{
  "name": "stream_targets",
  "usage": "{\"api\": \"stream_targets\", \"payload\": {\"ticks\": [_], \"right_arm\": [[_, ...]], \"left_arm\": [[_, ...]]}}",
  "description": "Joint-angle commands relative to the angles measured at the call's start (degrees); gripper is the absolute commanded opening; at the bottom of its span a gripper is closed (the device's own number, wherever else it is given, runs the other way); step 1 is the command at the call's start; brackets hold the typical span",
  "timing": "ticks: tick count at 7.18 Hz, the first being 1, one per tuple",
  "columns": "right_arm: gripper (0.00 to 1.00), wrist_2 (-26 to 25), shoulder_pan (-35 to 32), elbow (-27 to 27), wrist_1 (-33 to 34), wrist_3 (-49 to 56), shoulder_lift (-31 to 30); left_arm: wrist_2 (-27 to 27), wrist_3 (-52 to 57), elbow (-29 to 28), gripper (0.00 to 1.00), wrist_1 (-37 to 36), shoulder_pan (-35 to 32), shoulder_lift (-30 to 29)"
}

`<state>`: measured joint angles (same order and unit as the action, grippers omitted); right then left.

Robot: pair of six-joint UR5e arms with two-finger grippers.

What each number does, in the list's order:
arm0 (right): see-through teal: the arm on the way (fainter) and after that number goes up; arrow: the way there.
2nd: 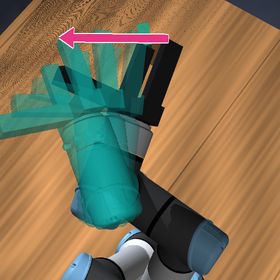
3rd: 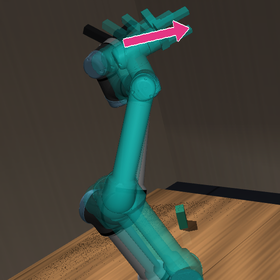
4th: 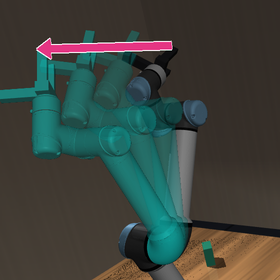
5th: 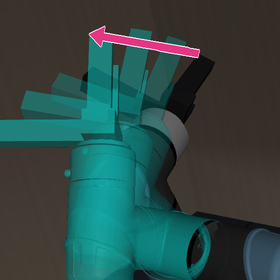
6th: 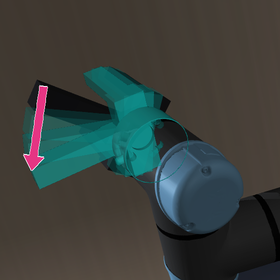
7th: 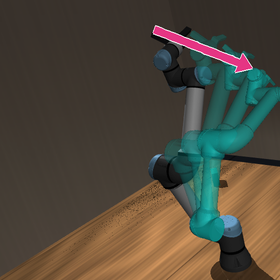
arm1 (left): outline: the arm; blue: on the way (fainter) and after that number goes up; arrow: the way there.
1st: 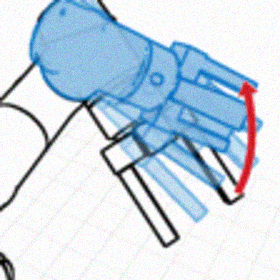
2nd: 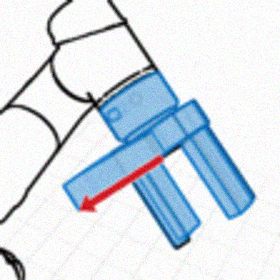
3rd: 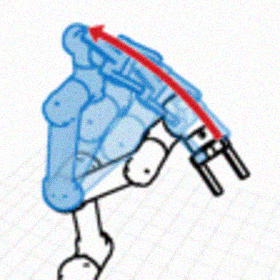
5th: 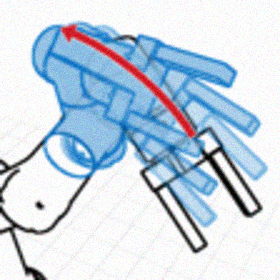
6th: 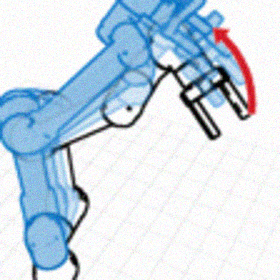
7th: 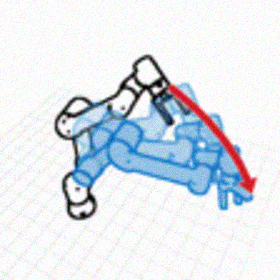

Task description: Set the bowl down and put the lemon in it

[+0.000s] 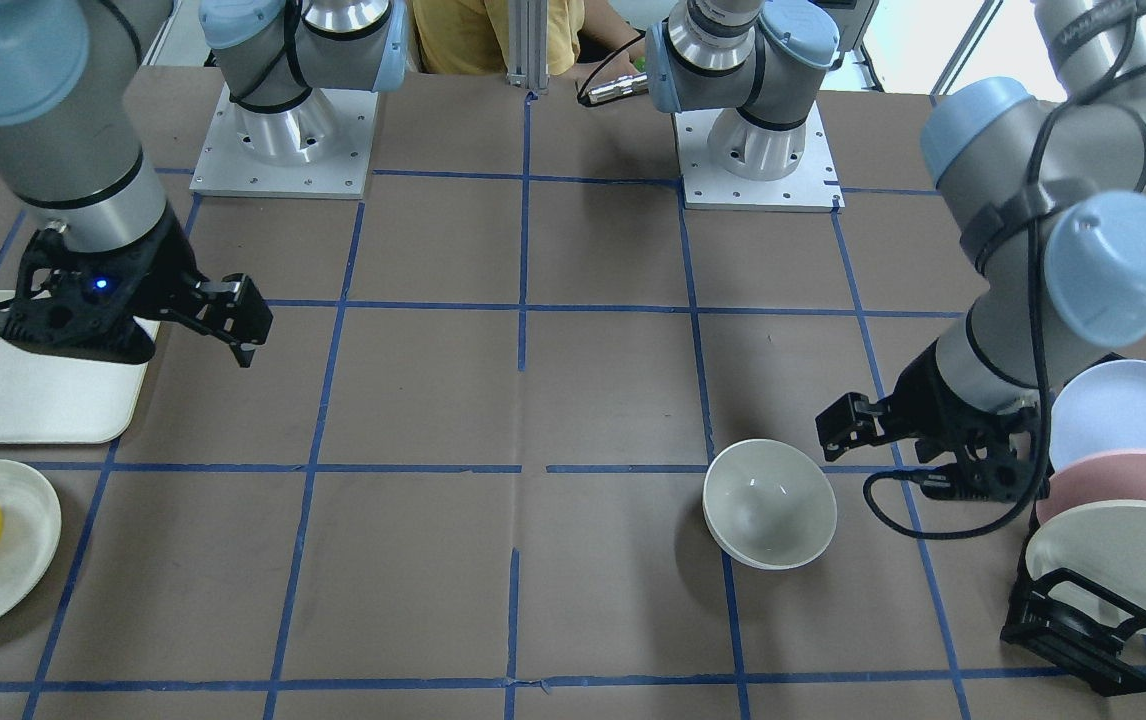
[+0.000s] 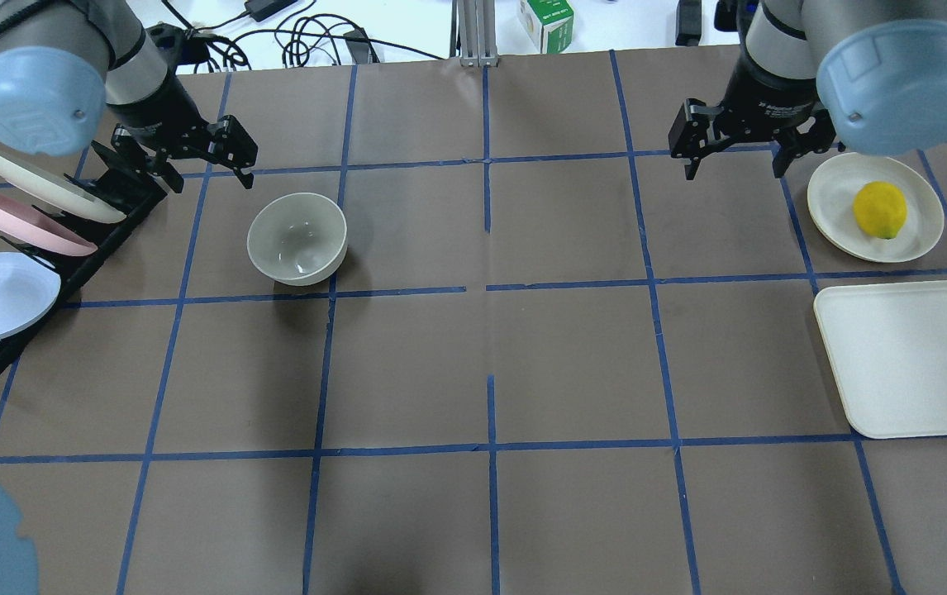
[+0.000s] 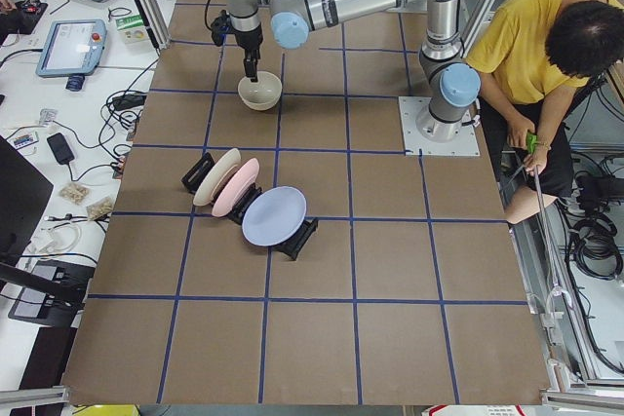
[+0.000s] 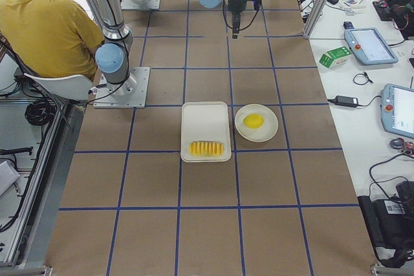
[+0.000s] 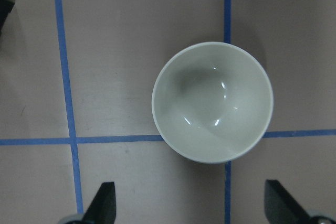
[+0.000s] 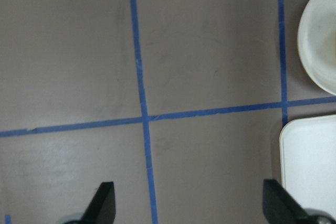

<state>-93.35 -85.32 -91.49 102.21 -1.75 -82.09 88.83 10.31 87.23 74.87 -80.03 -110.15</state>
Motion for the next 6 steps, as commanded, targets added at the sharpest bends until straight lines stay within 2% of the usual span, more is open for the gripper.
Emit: {"api": "stream_targets", "payload": {"ticks": [1, 2, 3, 4, 6], "right_arm": [[1.00, 0.1, 9.1, 0.1, 6.4, 1.1, 3.8], [1.00, -0.1, 11.6, 0.1, 13.0, 6.2, 9.1], [1.00, -0.2, 15.3, 0.6, 16.2, 14.4, 10.2], [1.00, 0.6, 20.1, 0.4, 16.6, 22.0, 11.8], [1.00, 0.9, 23.8, 0.1, 26.0, 34.6, 17.4]], "left_arm": [[-0.1, 0.0, 1.0, 1.00, -4.3, 0.5, -5.6], [-0.1, -0.6, 2.6, 1.00, -5.7, 0.5, -7.2], [-0.1, -0.7, 4.0, 1.00, -6.6, 0.5, -7.3], [-0.1, -0.7, 4.4, 1.00, -6.8, 0.5, -7.6], [-0.1, -0.6, 7.0, 0.97, -9.6, 0.1, -8.0]]}}
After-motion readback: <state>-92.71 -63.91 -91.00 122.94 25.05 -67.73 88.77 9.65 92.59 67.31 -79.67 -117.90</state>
